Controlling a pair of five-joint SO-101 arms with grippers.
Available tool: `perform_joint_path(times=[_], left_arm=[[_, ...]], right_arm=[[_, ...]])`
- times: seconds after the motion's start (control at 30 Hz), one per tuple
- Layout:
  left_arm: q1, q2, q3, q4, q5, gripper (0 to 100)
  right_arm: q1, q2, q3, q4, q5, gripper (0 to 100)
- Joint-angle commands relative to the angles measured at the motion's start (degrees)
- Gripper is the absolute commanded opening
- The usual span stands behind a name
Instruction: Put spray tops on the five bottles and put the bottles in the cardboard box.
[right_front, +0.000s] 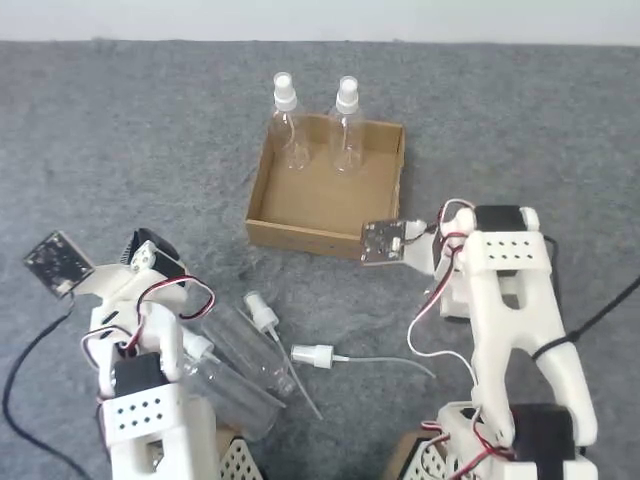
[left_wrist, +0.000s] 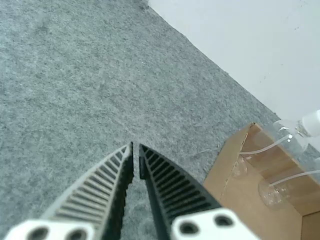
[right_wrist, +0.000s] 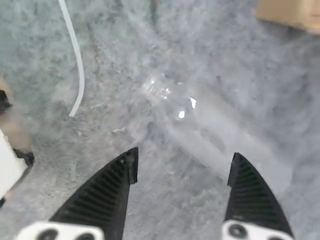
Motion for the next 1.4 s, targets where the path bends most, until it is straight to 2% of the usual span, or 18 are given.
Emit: perform_joint_path(times=[0.0,0.2,0.57,0.73,1.0,1.37], left_arm=[[-0.35,-1.23,-0.31,-0.09,-0.53,1],[-0.35,-1.23,-0.31,-0.09,-0.53,1],[-0.18,-1.23,-0.31,-0.09,-0.53,1],[-0.18,-1.23,-0.31,-0.09,-0.53,1],[-0.18,-1.23,-0.31,-0.09,-0.53,1],[-0.26,-1.23,-0.31,-0.09,-0.53,1]], right_arm=[[-2.07,-0.57,2.64,-5.67,2.11,23.6],[-4.26,-0.48,7.82,-11.74,2.11,23.6],[-3.82,-0.4,15.21,-21.05,2.02,23.2],[-1.45,-0.48,16.18,-22.55,1.49,23.2],[-0.75,-0.57,16.18,-22.55,-14.59,23.2],[-0.57,-1.1,16.0,-22.55,-32.44,23.2]])
